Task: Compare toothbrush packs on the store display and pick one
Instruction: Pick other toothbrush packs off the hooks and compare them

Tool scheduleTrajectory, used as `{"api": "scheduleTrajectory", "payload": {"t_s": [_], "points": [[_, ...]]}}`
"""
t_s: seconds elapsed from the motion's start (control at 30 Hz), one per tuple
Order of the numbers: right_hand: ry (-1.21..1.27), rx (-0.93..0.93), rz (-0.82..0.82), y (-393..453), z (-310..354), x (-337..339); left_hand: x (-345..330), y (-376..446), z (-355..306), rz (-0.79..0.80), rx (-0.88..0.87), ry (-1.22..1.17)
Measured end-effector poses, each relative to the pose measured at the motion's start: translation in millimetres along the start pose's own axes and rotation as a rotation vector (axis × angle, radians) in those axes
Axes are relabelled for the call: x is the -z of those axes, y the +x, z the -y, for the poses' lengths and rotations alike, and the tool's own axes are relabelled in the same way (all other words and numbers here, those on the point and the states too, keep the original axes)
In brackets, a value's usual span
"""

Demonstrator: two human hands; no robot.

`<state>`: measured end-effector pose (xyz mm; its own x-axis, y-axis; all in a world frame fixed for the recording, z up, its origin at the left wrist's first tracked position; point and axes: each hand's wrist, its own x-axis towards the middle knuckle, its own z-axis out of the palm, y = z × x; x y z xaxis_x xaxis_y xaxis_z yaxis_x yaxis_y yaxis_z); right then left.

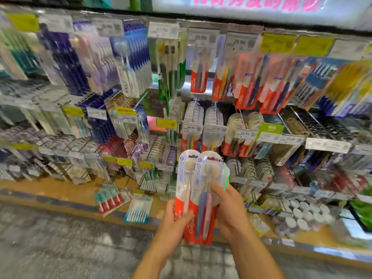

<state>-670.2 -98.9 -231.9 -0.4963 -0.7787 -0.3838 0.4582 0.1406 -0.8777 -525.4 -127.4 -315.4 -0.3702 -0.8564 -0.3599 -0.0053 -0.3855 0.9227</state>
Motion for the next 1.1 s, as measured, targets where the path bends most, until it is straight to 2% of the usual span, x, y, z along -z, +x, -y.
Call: {"api": "scheduleTrajectory", "payload": {"t_s": [0.2, 0.5, 0.7, 0.97, 1.1], "points": [[0.023, 0.035, 0.000, 21, 3, -2, -4, 24, -3, 0.015, -0.001, -0.047], [-0.007, 0.105, 0.097, 94, 4, 15, -27, 81, -6, -0.062, -0.137, 0.000], [0.004, 0.192, 0.208, 142, -15, 30, -37, 124, 22, -0.097, -0.249, 0.039], [0.021, 0.427, 0.418, 208, -54, 40, -24, 180, 75, -0.151, -0.352, -0.006], [-0.030, 0.504, 0.417, 235, -80, 47, -18, 205, 100, -0.143, -0.391, -0.044]]}}
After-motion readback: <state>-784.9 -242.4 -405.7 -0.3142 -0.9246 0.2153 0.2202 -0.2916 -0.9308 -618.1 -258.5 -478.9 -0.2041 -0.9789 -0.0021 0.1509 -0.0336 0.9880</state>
